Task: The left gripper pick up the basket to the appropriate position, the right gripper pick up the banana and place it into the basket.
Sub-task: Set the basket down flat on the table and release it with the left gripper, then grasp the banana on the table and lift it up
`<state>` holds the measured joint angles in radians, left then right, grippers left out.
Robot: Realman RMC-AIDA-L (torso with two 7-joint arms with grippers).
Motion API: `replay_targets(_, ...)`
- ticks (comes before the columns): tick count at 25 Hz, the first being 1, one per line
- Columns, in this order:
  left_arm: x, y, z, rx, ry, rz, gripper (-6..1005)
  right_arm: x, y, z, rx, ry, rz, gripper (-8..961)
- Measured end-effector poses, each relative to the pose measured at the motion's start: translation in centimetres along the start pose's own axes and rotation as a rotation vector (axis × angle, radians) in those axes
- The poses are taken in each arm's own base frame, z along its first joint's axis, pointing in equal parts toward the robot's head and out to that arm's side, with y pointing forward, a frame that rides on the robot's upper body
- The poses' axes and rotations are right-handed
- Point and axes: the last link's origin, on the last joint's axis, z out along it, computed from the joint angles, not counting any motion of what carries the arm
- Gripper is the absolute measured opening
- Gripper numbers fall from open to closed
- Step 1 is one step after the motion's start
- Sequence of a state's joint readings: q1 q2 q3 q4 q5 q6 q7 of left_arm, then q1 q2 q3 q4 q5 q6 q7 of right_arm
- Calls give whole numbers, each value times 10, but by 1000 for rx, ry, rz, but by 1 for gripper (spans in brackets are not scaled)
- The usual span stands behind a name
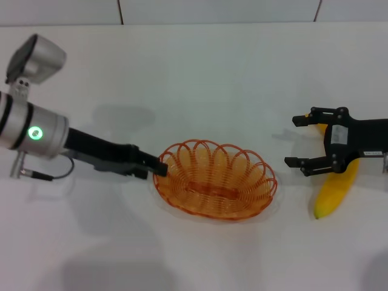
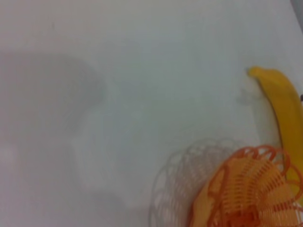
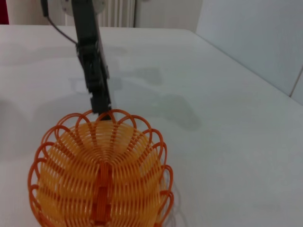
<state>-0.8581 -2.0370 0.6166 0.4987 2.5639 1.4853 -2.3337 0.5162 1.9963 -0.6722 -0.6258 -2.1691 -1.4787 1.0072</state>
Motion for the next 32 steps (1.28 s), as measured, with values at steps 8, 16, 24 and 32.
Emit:
replay_targets(8, 4, 2, -42, 12, 56, 134, 617, 2, -2, -5, 22, -11, 17, 880)
replay_targets(16, -1, -4, -70, 74, 121, 539, 627, 5, -2, -11, 43, -16, 33, 880)
replay_targets(24, -15, -24, -58, 103, 261, 910, 623, 2, -4, -9, 45, -20, 27, 880)
replay_targets(32, -68, -38, -33, 43, 402, 1016, 618, 0, -5, -6, 43, -25, 23, 880)
